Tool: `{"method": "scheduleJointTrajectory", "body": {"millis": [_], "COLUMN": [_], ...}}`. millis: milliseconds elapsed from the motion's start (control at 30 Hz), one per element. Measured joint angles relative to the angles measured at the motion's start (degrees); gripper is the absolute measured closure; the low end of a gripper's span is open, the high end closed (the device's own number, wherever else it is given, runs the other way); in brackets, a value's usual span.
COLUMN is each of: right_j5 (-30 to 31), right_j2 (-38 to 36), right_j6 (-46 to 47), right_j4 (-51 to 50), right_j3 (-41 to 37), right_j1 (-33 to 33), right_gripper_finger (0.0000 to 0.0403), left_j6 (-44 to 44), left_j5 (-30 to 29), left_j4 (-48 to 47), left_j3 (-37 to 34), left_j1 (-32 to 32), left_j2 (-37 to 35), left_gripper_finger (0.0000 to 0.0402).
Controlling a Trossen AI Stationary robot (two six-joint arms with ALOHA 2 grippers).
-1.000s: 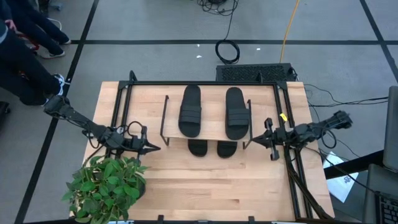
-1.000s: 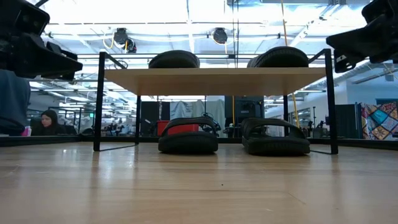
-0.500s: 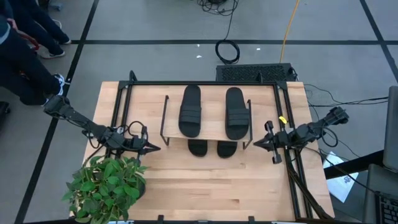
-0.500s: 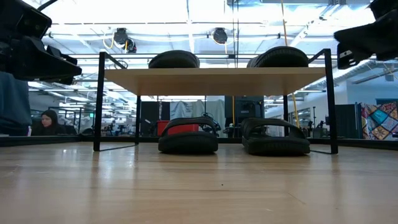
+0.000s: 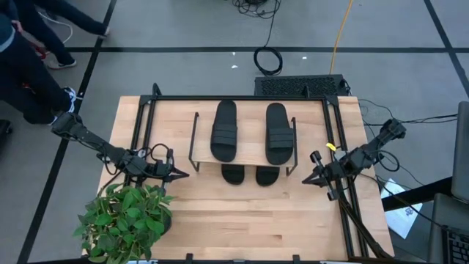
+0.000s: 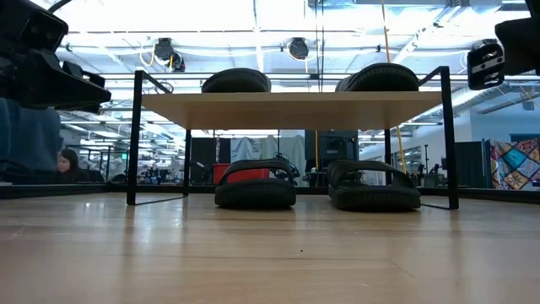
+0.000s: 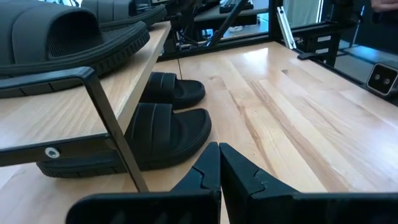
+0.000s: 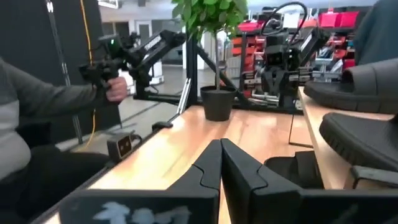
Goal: Pick and place slides into the shelf
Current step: Return to Home Position
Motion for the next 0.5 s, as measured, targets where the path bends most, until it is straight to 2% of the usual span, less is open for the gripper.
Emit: {"method": "scheduleJointTrajectory", "body": {"millis": [133,233,333,500], "right_j5": [0.3,3.1,2.4,1.5], "right_j2": [1.3,2.1,2.7,2.7], "right_j6": [-1.6,-1.6,-2.1,-1.5], "right_j4": [0.9,0.8,0.8,0.6], "right_j3": [0.0,0.0,0.0,0.0], "right_j1": [0.5,-0.3,-1.5,-2.1], "right_gripper_finger": [0.0403,0.0403,0.0403,0.0403], "left_j6": [1.3,1.5,1.5,1.9], "left_j5": [0.0,0.0,0.3,5.9], "left_j4": [0.0,0.1,0.1,0.8], "left_j3": [0.0,0.0,0.0,0.0], "left_j1": [0.4,1.8,3.9,7.1], "left_j2": [0.0,0.0,0.0,0.0], "left_gripper_finger": [0.0401,0.0401,0.0401,0.0402]}}
